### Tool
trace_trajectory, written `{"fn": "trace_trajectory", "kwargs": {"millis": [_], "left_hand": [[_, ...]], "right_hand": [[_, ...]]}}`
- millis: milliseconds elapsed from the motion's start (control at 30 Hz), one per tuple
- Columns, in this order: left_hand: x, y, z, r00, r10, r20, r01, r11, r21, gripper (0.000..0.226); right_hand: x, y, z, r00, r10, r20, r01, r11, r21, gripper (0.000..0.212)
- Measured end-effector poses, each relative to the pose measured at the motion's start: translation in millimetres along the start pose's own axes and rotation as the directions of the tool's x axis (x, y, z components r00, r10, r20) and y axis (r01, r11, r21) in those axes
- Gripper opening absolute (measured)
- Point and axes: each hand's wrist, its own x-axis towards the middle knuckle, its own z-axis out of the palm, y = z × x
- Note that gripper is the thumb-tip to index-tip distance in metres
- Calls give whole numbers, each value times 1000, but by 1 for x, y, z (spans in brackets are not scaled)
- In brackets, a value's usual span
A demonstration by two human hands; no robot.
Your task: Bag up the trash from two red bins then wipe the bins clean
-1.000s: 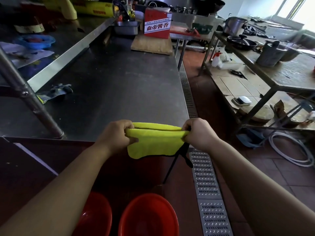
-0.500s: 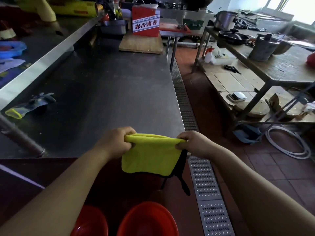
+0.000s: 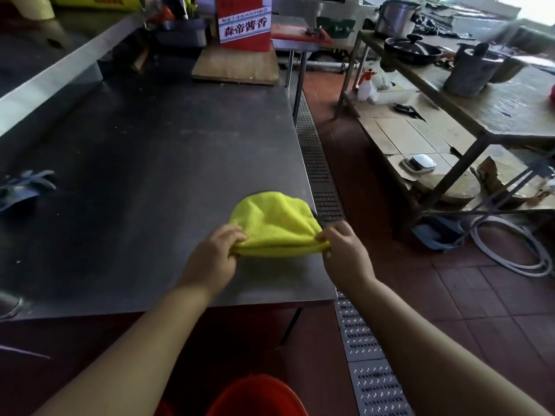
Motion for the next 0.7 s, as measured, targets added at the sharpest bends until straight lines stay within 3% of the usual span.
{"fn": "trace_trajectory", "kwargs": {"millis": [100,167,333,467,600,700], "left_hand": [[-24,-11,25,963,-148,224,138,989,58,39],[-38,-13,34,945,-176,276,157,984,89,35],[-47,-16,34,954,-169,247,146,983,109,20],[-47,-10,32,950,-163,268,126,980,152,22],[-51,-7,26,929,-212,302,165,971,175,30],[-61,-5,12,942,-205,264,169,974,151,27]], "right_hand": [[-15,19,29,956,99,278,-62,989,-137,29],[-25,24,39,924,189,332,-154,980,-129,25],[-37,28,42,939,122,322,-87,989,-121,30],[-41,31,40,940,135,314,-51,963,-264,32],[-41,24,31,932,193,308,-89,943,-321,37],[-44,13,23,954,214,210,-145,943,-299,34]]}}
